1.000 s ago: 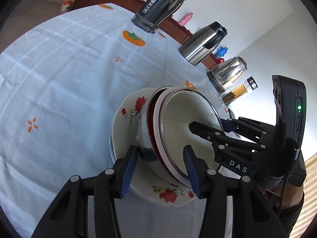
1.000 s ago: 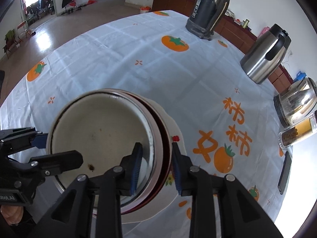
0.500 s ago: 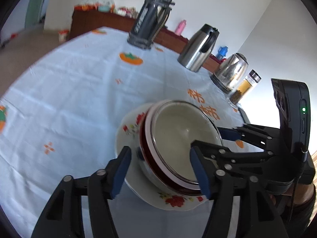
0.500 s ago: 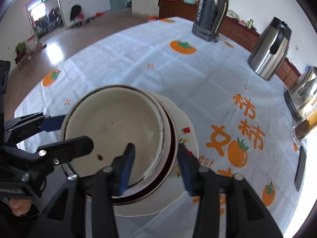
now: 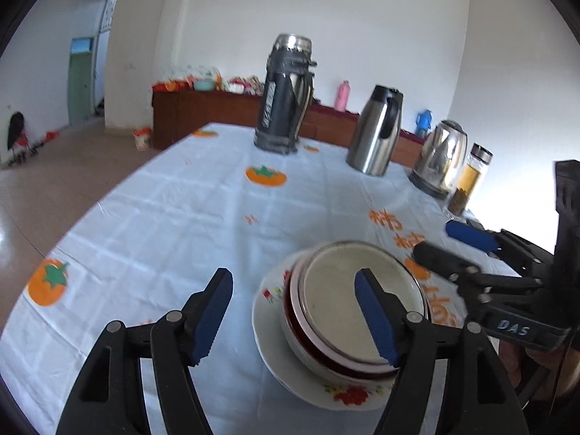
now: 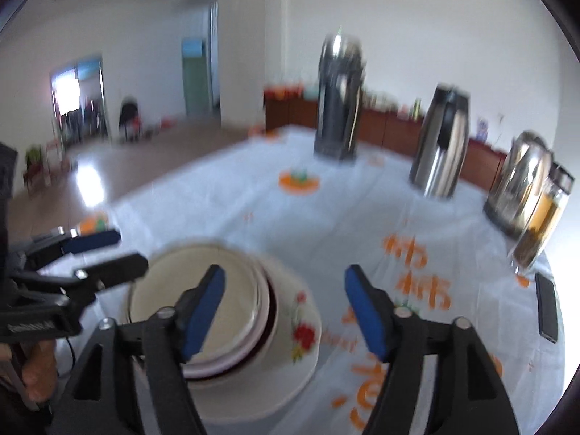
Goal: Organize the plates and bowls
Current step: 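Open both tools and pull them back from the bowl stack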
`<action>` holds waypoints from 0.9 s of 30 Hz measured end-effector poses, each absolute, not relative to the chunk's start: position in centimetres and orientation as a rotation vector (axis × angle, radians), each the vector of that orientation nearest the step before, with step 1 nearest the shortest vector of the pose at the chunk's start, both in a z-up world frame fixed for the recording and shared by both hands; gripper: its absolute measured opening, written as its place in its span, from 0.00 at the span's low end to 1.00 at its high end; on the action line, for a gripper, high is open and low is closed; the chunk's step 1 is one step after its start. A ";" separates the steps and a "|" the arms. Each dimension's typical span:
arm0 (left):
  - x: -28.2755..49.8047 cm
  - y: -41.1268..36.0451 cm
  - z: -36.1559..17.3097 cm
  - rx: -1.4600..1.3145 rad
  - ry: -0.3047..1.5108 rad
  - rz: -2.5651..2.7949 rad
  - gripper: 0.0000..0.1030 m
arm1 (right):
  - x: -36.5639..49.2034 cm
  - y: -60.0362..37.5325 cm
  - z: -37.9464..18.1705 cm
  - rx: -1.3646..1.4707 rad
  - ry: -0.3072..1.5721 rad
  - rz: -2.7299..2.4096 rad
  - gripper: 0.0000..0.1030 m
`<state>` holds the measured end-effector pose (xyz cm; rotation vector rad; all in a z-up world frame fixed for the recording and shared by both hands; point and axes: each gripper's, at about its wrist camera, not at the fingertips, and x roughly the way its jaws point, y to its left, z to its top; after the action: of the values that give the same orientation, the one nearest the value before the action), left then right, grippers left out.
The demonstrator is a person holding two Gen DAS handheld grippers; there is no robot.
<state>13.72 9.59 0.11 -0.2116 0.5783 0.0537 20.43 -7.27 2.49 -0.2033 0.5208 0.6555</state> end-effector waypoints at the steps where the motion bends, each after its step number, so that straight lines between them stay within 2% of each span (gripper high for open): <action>1: 13.8 9.6 0.3 -0.207 0.572 0.059 0.70 | 20.3 -7.4 2.6 -0.188 0.489 0.649 0.70; 9: 14.5 8.9 0.9 -0.170 0.552 0.110 0.71 | 20.7 -9.1 2.8 -0.091 0.408 0.627 0.72; 12: 14.4 8.4 1.1 -0.149 0.537 0.120 0.71 | 21.2 -9.9 2.5 -0.040 0.439 0.600 0.73; 27: 14.0 6.1 2.2 -0.098 0.515 0.136 0.74 | 20.6 -11.9 3.3 -0.036 0.369 0.518 0.78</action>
<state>14.01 6.11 2.19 -0.0982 0.5154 0.1360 20.55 -11.91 3.33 -0.0360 0.3687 0.5185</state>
